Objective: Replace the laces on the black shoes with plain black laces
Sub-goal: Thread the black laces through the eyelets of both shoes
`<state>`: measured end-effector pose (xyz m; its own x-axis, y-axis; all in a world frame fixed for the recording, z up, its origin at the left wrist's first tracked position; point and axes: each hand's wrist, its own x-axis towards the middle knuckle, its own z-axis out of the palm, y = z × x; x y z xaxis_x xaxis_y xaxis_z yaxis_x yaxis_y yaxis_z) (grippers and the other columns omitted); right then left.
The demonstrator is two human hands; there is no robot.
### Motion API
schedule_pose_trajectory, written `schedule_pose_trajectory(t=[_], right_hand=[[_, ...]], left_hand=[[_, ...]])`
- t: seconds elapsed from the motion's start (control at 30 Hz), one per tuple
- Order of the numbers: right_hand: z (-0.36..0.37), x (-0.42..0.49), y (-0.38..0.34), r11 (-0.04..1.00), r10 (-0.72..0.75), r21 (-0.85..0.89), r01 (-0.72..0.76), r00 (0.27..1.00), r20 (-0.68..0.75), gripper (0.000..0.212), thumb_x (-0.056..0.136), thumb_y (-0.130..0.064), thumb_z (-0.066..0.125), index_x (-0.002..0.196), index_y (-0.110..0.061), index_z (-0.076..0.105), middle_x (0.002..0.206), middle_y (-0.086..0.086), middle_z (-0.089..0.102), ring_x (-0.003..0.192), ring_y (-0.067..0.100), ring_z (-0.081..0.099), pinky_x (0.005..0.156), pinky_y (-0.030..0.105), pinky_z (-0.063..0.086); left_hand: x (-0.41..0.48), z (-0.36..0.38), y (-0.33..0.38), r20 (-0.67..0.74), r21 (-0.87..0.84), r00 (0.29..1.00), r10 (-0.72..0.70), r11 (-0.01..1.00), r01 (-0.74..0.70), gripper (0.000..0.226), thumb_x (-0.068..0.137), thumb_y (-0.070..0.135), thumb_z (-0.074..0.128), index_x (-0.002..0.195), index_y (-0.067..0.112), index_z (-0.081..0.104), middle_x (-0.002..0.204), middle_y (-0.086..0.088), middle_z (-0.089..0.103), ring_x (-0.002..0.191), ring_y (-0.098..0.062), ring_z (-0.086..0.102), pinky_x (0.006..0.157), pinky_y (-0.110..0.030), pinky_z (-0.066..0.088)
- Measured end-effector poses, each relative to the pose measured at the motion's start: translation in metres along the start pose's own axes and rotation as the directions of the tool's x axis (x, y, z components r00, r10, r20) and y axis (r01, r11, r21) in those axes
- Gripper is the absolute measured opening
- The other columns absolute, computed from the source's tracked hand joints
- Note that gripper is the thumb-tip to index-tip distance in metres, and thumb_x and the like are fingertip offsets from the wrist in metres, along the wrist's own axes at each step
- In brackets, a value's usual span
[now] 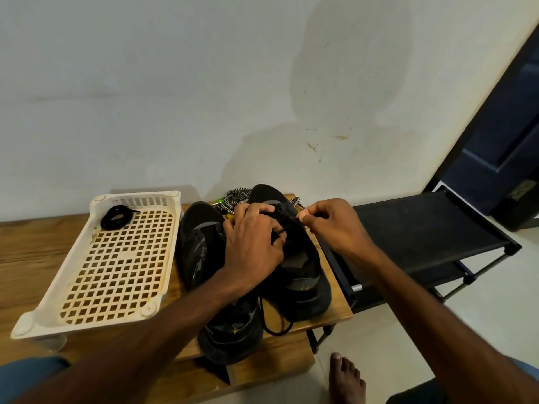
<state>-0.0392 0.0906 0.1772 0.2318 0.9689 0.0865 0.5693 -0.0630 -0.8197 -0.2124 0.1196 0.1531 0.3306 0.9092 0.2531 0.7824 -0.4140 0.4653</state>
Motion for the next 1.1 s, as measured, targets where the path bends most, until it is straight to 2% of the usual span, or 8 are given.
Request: schedule_pose_trajectory(t=[0.3, 0.43, 0.53, 0.6, 0.67, 0.77, 0.93, 1.1], right_hand=[[-0.015, 0.000, -0.016, 0.855, 0.156, 0.484, -0.187, 0.982, 0.104, 0.017, 0.104, -0.011, 0.051, 0.103, -0.005, 0.068, 0.098, 0.010, 0.079, 0.096, 0.027, 0.077, 0.090, 0.041, 0.061], [-0.024, -0.001, -0.023, 0.495, 0.144, 0.823, -0.278, 0.961, 0.237, 0.018, 0.108, -0.013, 0.037, 0.102, -0.009, 0.053, 0.111, 0.020, 0.075, 0.106, 0.032, 0.074, 0.094, 0.045, 0.059], [-0.032, 0.001, -0.023, 0.226, 0.199, 0.944, -0.242, 0.960, 0.199, 0.019, 0.105, -0.012, 0.039, 0.094, -0.009, 0.054, 0.075, 0.005, 0.065, 0.068, 0.018, 0.067, 0.069, 0.035, 0.062], [-0.038, 0.005, -0.019, 0.478, 0.208, 0.865, -0.150, 0.977, 0.054, 0.016, 0.103, -0.013, 0.045, 0.096, -0.008, 0.059, 0.063, -0.005, 0.050, 0.056, 0.011, 0.046, 0.053, 0.024, 0.049], [-0.042, 0.005, -0.014, 0.970, -0.019, 0.241, 0.038, 0.997, -0.080, 0.013, 0.101, -0.022, 0.058, 0.103, -0.016, 0.070, 0.068, -0.014, 0.060, 0.060, 0.005, 0.052, 0.057, 0.019, 0.045], [-0.026, 0.002, -0.003, 0.874, -0.131, -0.423, 0.238, 0.955, 0.266, 0.013, 0.094, -0.036, 0.070, 0.102, -0.028, 0.078, 0.075, -0.012, 0.067, 0.065, 0.000, 0.058, 0.067, 0.022, 0.048], [-0.020, 0.004, -0.011, 0.898, -0.179, -0.365, 0.244, 0.963, 0.203, 0.019, 0.099, -0.030, 0.066, 0.091, -0.022, 0.082, 0.086, -0.003, 0.075, 0.080, 0.009, 0.065, 0.066, 0.022, 0.045], [-0.030, 0.002, -0.022, 0.986, -0.098, 0.143, 0.086, 0.992, 0.075, 0.033, 0.105, -0.035, 0.053, 0.086, -0.018, 0.074, 0.109, 0.001, 0.077, 0.107, 0.011, 0.069, 0.093, 0.029, 0.052]], left_hand=[[0.002, -0.004, -0.005, 0.029, -0.016, 1.000, 0.000, 1.000, 0.000, 0.014, 0.087, 0.024, 0.076, 0.100, 0.027, 0.079, 0.140, 0.011, 0.054, 0.129, -0.011, 0.050, 0.098, -0.030, 0.039], [0.007, -0.010, -0.009, 0.049, -0.036, 0.999, -0.019, 0.999, 0.021, 0.030, 0.077, 0.007, 0.076, 0.101, 0.026, 0.081, 0.134, 0.014, 0.058, 0.123, -0.009, 0.055, 0.086, -0.024, 0.040], [0.006, -0.012, -0.009, 0.031, -0.014, 0.999, -0.014, 1.000, 0.014, 0.033, 0.077, 0.006, 0.075, 0.101, 0.027, 0.081, 0.133, 0.017, 0.060, 0.119, -0.009, 0.058, 0.082, -0.025, 0.042], [0.006, -0.012, -0.009, 0.016, -0.022, 1.000, 0.001, 1.000, -0.001, 0.029, 0.081, 0.009, 0.074, 0.101, 0.029, 0.080, 0.132, 0.017, 0.061, 0.119, -0.008, 0.059, 0.088, -0.026, 0.046], [0.006, -0.014, -0.008, -0.003, -0.067, 1.000, 0.017, 0.998, -0.017, 0.026, 0.085, 0.012, 0.071, 0.098, 0.031, 0.080, 0.129, 0.017, 0.064, 0.118, -0.008, 0.060, 0.096, -0.029, 0.048], [0.012, -0.027, -0.004, -0.134, -0.257, 0.990, 0.048, 0.963, -0.081, 0.027, 0.089, 0.006, 0.066, 0.095, 0.029, 0.080, 0.116, 0.012, 0.071, 0.106, 0.000, 0.064, 0.095, -0.018, 0.051], [0.024, -0.055, -0.009, -0.350, -0.393, 0.937, -0.010, 0.909, -0.137, 0.019, 0.089, 0.019, 0.074, 0.103, 0.031, 0.077, 0.097, 0.022, 0.073, 0.086, 0.004, 0.067, 0.071, 0.003, 0.040], [0.023, -0.040, -0.018, -0.079, -0.320, 0.997, -0.010, 0.947, -0.016, 0.010, 0.089, 0.020, 0.076, 0.091, 0.028, 0.081, 0.076, 0.020, 0.071, 0.064, 0.011, 0.062, 0.064, -0.005, 0.045]])
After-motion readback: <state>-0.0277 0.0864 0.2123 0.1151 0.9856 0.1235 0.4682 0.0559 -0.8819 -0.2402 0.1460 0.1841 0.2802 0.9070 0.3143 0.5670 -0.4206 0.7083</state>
